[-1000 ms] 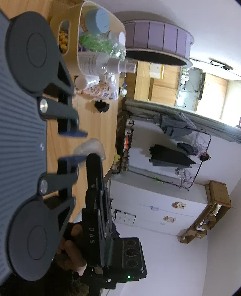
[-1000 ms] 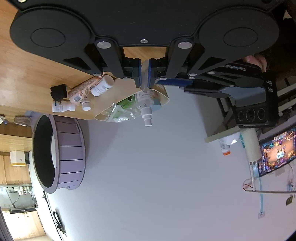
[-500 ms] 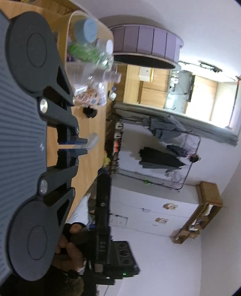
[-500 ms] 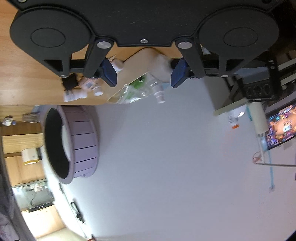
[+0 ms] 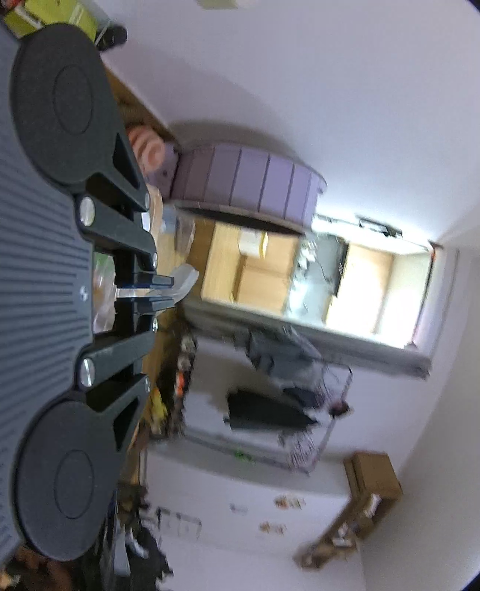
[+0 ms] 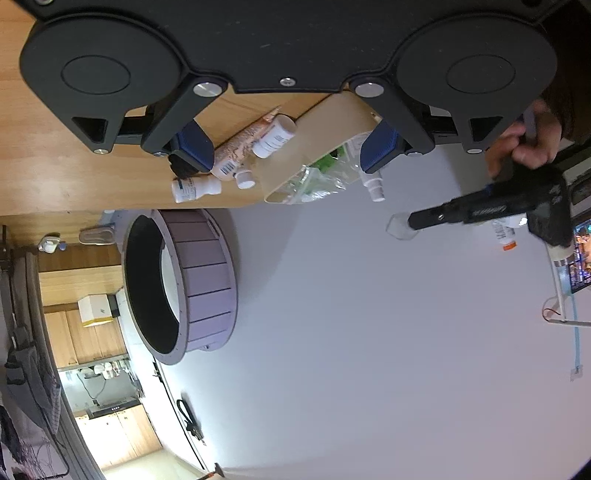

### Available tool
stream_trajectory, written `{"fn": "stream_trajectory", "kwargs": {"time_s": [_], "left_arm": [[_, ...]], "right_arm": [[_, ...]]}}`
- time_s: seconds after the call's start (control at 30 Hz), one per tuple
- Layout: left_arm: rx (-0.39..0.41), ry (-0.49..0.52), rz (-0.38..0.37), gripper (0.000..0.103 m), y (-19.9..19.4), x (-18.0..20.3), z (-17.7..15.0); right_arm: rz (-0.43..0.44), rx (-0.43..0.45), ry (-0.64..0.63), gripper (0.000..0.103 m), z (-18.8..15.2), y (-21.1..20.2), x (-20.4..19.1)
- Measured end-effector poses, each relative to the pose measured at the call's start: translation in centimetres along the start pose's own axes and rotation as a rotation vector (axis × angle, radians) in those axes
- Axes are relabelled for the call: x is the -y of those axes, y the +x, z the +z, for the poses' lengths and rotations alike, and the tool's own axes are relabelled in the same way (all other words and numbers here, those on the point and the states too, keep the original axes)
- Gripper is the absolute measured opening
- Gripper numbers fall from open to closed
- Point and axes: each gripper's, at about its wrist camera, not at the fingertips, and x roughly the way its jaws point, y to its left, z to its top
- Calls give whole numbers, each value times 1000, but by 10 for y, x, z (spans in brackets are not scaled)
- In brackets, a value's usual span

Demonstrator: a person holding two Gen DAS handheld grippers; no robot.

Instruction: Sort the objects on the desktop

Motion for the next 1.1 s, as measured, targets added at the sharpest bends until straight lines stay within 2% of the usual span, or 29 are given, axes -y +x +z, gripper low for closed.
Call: {"fn": "stream_trajectory", "kwargs": {"time_s": [0.23, 0.37, 0.47, 0.6, 0.67, 0.73, 0.9, 1.1], "left_arm": [[-117, 12, 122, 4, 49, -14, 5], [-153, 11, 188, 7, 60, -26, 5], [-164, -13, 193, 11, 58, -33, 3], [-168, -47, 170, 21, 44, -36, 3], [-157, -81, 142, 38, 33, -35, 5], [-142, -79, 115, 47, 22, -29, 7], [-112, -23, 9, 49, 2, 10, 14], [-121, 87, -105, 50, -9, 73, -6]], "right_arm": [[-16, -17, 9, 87, -2, 7, 10], [-26, -20, 14, 87, 0, 8, 17], [-42, -13, 14, 87, 3, 7, 22], [-73, -6, 29, 87, 5, 6, 31], [-90, -6, 29, 87, 6, 7, 33], [-110, -7, 36, 87, 6, 9, 35], [-142, -5, 40, 91, 7, 9, 38], [-173, -8, 39, 91, 9, 6, 46]]}}
